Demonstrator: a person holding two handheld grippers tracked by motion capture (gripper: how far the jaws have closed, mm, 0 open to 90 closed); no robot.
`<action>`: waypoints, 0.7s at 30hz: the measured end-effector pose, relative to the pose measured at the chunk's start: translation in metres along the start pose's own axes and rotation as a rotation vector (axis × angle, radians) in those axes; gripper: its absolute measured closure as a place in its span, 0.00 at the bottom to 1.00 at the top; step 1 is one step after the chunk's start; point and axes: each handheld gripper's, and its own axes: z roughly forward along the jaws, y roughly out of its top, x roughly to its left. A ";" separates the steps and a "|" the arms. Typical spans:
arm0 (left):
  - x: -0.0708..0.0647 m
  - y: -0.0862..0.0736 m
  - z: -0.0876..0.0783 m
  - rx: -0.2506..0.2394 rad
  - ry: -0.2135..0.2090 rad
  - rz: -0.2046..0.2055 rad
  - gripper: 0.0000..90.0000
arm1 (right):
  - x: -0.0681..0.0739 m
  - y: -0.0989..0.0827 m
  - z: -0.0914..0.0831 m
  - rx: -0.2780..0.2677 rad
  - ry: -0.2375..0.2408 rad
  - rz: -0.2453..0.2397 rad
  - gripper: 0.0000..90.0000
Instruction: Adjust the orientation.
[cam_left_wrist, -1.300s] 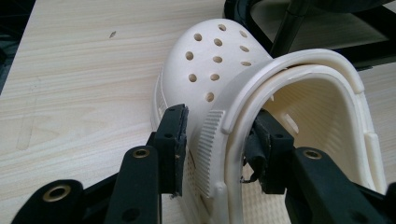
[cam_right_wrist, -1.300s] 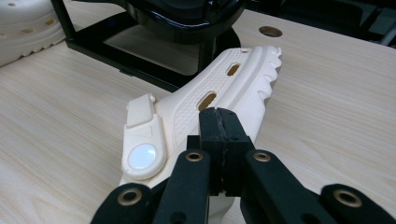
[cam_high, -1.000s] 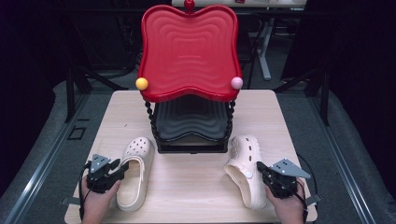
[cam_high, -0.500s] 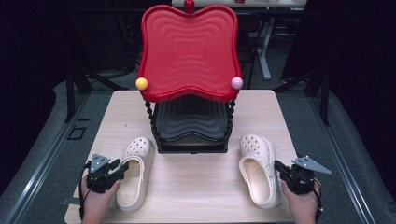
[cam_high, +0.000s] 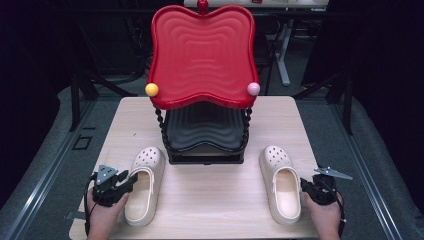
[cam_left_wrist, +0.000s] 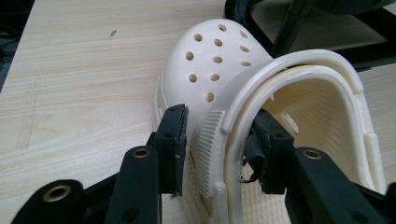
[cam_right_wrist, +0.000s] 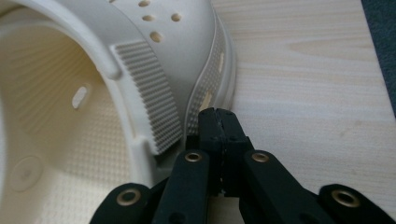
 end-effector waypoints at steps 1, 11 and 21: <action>0.000 0.000 0.000 0.001 0.001 0.000 0.67 | 0.002 0.001 -0.002 -0.013 -0.003 -0.004 1.00; 0.000 0.000 0.000 -0.001 0.001 -0.001 0.67 | 0.019 0.009 -0.036 -0.217 -0.003 -0.068 1.00; 0.000 0.000 0.000 -0.002 0.000 0.000 0.67 | 0.026 0.010 -0.034 -0.238 0.011 -0.090 1.00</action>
